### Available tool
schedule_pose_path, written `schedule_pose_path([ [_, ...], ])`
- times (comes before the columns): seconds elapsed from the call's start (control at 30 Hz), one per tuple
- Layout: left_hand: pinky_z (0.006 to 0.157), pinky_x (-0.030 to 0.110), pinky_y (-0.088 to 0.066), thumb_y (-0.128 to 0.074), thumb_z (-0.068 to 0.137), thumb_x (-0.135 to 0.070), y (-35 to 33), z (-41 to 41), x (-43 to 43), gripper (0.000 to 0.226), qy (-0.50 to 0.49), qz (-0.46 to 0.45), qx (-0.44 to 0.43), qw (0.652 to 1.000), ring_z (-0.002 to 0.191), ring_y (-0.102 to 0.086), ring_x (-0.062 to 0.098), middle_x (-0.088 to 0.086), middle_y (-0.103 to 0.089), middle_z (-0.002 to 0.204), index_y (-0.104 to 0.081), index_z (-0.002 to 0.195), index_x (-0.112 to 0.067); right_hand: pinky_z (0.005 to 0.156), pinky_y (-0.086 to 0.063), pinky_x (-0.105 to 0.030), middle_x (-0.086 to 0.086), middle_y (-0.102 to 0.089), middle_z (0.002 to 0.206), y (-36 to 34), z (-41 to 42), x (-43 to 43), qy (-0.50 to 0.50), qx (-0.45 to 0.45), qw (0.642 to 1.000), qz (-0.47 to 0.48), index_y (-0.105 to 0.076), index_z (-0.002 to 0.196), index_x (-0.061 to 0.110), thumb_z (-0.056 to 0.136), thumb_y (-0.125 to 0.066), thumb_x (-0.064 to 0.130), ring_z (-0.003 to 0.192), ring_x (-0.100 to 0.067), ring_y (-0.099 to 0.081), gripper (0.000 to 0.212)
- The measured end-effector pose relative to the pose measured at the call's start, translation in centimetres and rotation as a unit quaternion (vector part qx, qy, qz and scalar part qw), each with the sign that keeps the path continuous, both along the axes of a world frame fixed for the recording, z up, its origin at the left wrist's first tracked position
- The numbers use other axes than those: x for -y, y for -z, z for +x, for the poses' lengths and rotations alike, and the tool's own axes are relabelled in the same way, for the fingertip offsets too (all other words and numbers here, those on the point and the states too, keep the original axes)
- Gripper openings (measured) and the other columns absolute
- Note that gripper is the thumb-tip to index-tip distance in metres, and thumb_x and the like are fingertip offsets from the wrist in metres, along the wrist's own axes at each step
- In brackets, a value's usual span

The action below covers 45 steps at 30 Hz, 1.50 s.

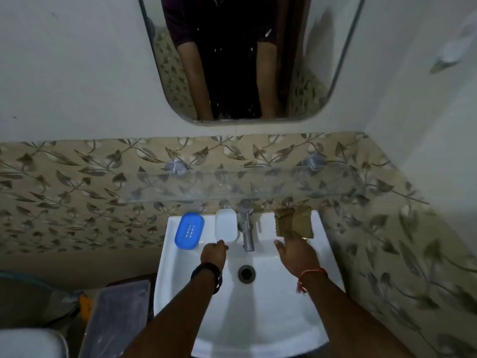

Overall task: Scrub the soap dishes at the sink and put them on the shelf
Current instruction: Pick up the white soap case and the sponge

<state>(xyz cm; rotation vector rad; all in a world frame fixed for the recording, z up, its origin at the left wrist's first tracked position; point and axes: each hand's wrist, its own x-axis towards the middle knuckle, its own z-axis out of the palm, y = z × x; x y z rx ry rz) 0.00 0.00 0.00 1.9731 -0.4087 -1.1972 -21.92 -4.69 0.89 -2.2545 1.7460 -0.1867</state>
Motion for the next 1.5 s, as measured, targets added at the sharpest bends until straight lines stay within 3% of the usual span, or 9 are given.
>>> schedule_pose_path([
  [0.1, 0.058, 0.031, -0.042, -0.043, 0.106, -0.027, 2.7, 0.9, 1.3, 0.045, -0.058, 0.012, -0.078, 0.995, 0.056, -0.048, 0.026, 0.014, -0.053, 0.066, -0.067, 0.116, 0.009, 0.095, -0.052, -0.036, -0.010, -0.059, 0.135, 2.4, -0.8, 2.5, -0.004, -0.050, 0.999, 0.012, -0.047, 0.141, 0.016, 0.098, -0.053, 0.032, 0.117, -0.029, -0.062, 0.046],
  [0.4, 0.052, 0.027, -0.035, -0.059, 0.095, -0.054, 7.1, 2.3, 4.1, 0.053, -0.119, 0.022, -0.146, 0.982, 0.055, -0.038, 0.015, 0.002, -0.048, 0.067, -0.064, 0.105, -0.002, 0.101, -0.049, -0.035, -0.002, -0.048, 0.148, 6.6, -2.9, 7.4, -0.050, -0.141, 0.989, -0.007, -0.039, 0.149, 0.019, 0.097, -0.062, 0.025, 0.121, -0.025, -0.059, 0.057],
  [0.6, 0.052, 0.026, -0.040, -0.067, 0.093, -0.044, 8.1, 2.4, 4.4, 0.041, -0.113, 0.024, -0.121, 0.986, 0.054, -0.044, 0.016, 0.004, -0.051, 0.065, -0.065, 0.095, -0.003, 0.071, -0.060, -0.050, -0.021, -0.074, 0.081, 6.7, -2.8, 8.2, -0.047, -0.121, 0.989, -0.070, -0.075, 0.086, -0.001, 0.063, -0.091, -0.004, 0.074, -0.040, -0.072, 0.028],
  [0.73, 0.058, 0.032, -0.057, -0.062, 0.096, -0.033, 7.9, 2.3, 4.3, 0.033, -0.104, 0.024, -0.083, 0.991, 0.058, -0.057, 0.022, 0.011, -0.060, 0.067, -0.062, 0.090, 0.000, 0.105, -0.046, -0.043, -0.012, -0.070, 0.123, 6.1, -2.7, 9.0, -0.026, -0.127, 0.991, -0.017, -0.070, 0.120, 0.010, 0.097, -0.061, 0.015, 0.118, -0.032, -0.063, 0.025],
  [0.83, 0.089, 0.048, -0.061, -0.054, 0.100, -0.020, 7.4, 2.0, 4.5, 0.026, -0.088, 0.027, -0.040, 0.995, 0.084, -0.072, 0.039, 0.024, -0.071, 0.088, -0.060, 0.102, 0.005, 0.108, -0.046, -0.041, -0.018, -0.066, 0.131, 6.0, -3.4, 8.9, 0.010, -0.074, 0.996, -0.040, -0.068, 0.124, 0.004, 0.096, -0.065, 0.013, 0.121, -0.033, -0.063, 0.030],
  [0.97, 0.075, 0.045, -0.064, -0.049, 0.099, -0.002, 6.9, 1.0, 3.5, 0.015, -0.114, -0.011, -0.105, 0.988, 0.073, -0.069, 0.036, 0.026, -0.065, 0.099, -0.053, 0.112, 0.004, 0.091, -0.050, -0.041, -0.023, -0.071, 0.100, 6.0, -4.0, 6.6, 0.038, 0.076, 0.995, -0.059, -0.069, 0.095, -0.001, 0.092, -0.064, 0.007, 0.100, -0.040, -0.066, 0.010],
  [1.13, 0.063, 0.039, -0.064, -0.045, 0.097, 0.008, 5.9, 0.4, 1.3, 0.025, -0.135, -0.055, -0.160, 0.976, 0.095, -0.063, 0.045, 0.027, -0.057, 0.116, -0.051, 0.121, 0.007, 0.106, -0.048, -0.038, -0.009, -0.067, 0.129, 5.8, -4.4, 2.0, 0.064, 0.267, 0.961, -0.015, -0.062, 0.125, 0.004, 0.100, -0.056, 0.012, 0.121, -0.022, -0.060, 0.026],
  [1.33, 0.059, 0.035, -0.065, -0.040, 0.096, 0.011, 4.6, 0.2, -2.3, 0.037, -0.134, -0.074, -0.160, 0.975, 0.112, -0.060, 0.051, 0.024, -0.054, 0.119, -0.048, 0.132, 0.014, 0.059, -0.044, -0.018, 0.006, -0.063, 0.091, 6.0, -5.3, -3.0, 0.206, 0.376, 0.903, 0.032, -0.052, 0.115, 0.021, 0.102, -0.051, 0.012, 0.087, -0.025, -0.066, 0.016],
  [1.5, 0.056, 0.031, -0.064, -0.037, 0.098, 0.010, 3.3, 0.5, -5.6, 0.036, -0.109, -0.086, -0.102, 0.985, 0.116, -0.058, 0.052, 0.031, -0.053, 0.130, -0.045, 0.133, 0.016, 0.094, -0.053, -0.044, -0.008, -0.061, 0.122, 5.9, -7.1, -7.4, 0.245, 0.415, 0.873, 0.076, -0.053, 0.132, 0.020, 0.101, -0.050, 0.005, 0.108, -0.030, -0.059, 0.035],
])
